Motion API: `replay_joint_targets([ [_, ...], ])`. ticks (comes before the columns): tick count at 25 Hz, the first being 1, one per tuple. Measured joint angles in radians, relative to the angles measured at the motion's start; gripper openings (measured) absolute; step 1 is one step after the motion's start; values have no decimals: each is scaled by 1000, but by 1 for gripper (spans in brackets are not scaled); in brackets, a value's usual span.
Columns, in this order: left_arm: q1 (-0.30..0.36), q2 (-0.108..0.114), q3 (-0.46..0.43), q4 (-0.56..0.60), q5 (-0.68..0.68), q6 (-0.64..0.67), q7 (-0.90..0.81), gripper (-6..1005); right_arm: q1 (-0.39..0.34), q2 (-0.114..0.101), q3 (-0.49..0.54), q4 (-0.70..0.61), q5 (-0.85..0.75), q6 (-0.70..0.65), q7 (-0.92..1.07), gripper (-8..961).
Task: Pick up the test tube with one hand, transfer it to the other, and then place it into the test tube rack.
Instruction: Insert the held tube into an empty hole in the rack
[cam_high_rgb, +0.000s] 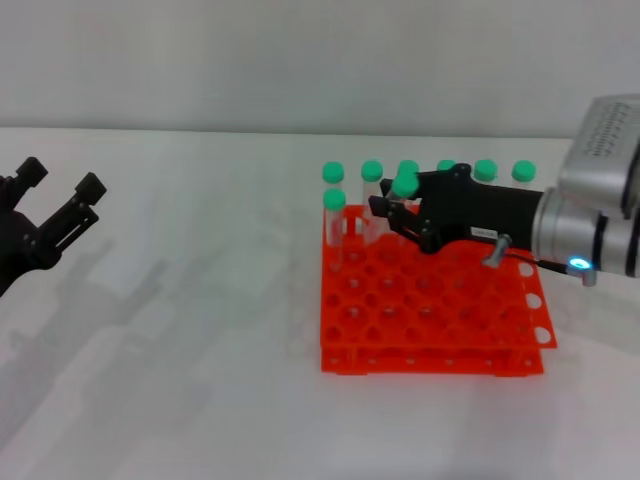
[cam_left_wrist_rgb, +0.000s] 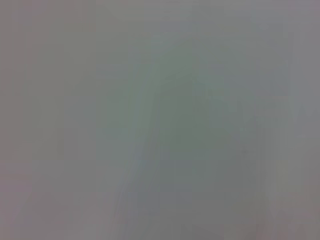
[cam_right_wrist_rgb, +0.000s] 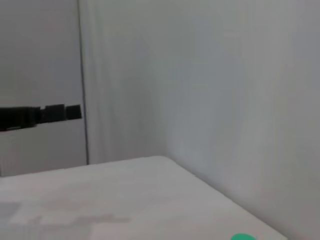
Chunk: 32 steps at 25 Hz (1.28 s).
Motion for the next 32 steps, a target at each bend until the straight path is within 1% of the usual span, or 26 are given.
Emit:
replay_joint_targets([
  [7,3,1,0,6,-2,0,-1,888,48,2,-56,-2,0,60,13,213],
  [16,20,0,0,25,-3,0,6,888,83,10,-119,-3,2,141,14,247],
  [27,32,0,0,37,-3,-14,1,888,73,12,-113,-3,11,149,13,290],
  [32,30,1,0,48,-3,-26,5,888,38,10,-90,-29,23,155,6,309],
])
